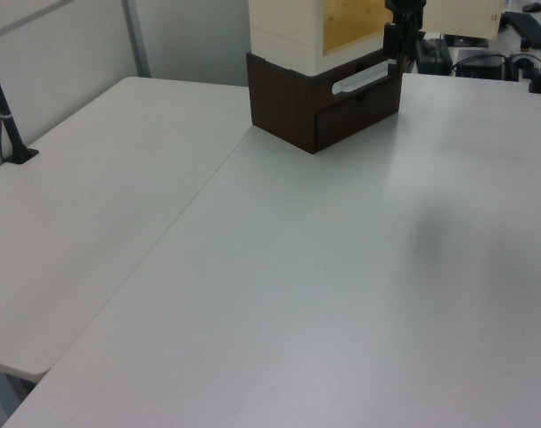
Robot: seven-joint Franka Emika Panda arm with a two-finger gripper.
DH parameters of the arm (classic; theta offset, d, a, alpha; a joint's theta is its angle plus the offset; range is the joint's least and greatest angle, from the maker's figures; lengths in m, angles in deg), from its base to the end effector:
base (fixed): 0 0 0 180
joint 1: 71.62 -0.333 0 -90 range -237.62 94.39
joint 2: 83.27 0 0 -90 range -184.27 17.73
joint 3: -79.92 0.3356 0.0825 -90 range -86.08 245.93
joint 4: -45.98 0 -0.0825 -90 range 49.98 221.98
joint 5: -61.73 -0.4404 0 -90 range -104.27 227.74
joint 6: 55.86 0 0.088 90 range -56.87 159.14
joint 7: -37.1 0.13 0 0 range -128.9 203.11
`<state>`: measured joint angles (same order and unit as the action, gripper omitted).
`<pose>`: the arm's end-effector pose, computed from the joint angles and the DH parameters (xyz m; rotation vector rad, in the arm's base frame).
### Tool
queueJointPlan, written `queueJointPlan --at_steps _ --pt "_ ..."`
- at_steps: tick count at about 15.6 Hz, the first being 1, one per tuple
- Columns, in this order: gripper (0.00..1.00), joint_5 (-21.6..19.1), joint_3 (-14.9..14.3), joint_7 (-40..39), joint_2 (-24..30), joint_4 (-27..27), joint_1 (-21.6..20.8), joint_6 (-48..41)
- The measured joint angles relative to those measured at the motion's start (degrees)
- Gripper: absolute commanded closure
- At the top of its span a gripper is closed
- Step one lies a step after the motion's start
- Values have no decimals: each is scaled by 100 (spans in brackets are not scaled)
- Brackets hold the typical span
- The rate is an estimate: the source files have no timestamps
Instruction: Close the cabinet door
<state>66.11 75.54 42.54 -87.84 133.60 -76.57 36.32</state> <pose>0.6402 -0.0015 0.5971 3.0567 -0.1252 0.0067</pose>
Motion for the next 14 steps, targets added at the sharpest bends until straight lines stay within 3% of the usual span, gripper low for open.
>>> queueJointPlan --at_steps 8,10,14 --pt "1 0 -7 2 0 0 1 0" --pt "18 0 -8 2 0 0 1 0" --pt "78 0 -9 2 0 0 6 0"
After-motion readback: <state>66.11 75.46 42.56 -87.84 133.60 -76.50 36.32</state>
